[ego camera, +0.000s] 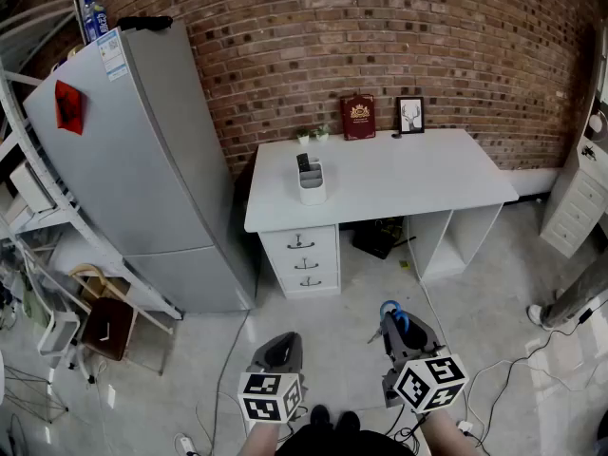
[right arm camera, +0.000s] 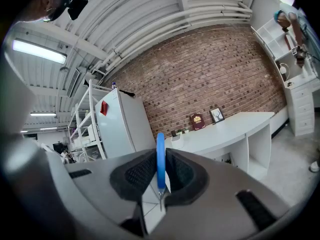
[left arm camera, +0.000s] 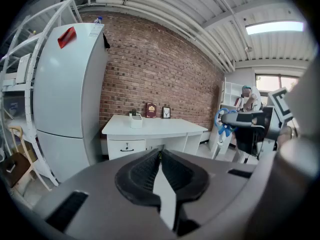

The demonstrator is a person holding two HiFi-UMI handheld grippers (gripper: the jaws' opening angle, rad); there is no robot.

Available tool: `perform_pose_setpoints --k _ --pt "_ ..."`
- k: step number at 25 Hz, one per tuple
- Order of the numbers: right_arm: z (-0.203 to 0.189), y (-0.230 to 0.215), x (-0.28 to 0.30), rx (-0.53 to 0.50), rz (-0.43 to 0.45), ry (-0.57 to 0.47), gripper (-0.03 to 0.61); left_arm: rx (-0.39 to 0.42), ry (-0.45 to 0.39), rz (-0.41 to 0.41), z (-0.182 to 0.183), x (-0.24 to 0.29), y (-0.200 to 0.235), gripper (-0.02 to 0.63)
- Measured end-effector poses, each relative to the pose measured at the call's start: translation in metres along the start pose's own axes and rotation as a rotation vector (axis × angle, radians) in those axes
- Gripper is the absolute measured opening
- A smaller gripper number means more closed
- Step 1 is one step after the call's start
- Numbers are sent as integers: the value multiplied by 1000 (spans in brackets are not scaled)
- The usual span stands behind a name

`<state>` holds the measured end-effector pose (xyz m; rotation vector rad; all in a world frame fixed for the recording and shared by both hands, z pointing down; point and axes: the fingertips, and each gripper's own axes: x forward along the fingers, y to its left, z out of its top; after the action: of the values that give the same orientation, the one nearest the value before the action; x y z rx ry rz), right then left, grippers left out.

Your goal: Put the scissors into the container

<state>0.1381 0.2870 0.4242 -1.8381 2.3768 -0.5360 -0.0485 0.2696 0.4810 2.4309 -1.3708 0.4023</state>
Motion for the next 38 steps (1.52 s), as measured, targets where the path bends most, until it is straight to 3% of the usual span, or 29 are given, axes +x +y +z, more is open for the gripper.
perform_pose_setpoints --k 26,38 --pt "4 -33 20 46 8 14 53 -5 5 69 7 18 4 21" --pt "15 -49 104 83 -17 5 52 -23 24 44 27 90 56 23"
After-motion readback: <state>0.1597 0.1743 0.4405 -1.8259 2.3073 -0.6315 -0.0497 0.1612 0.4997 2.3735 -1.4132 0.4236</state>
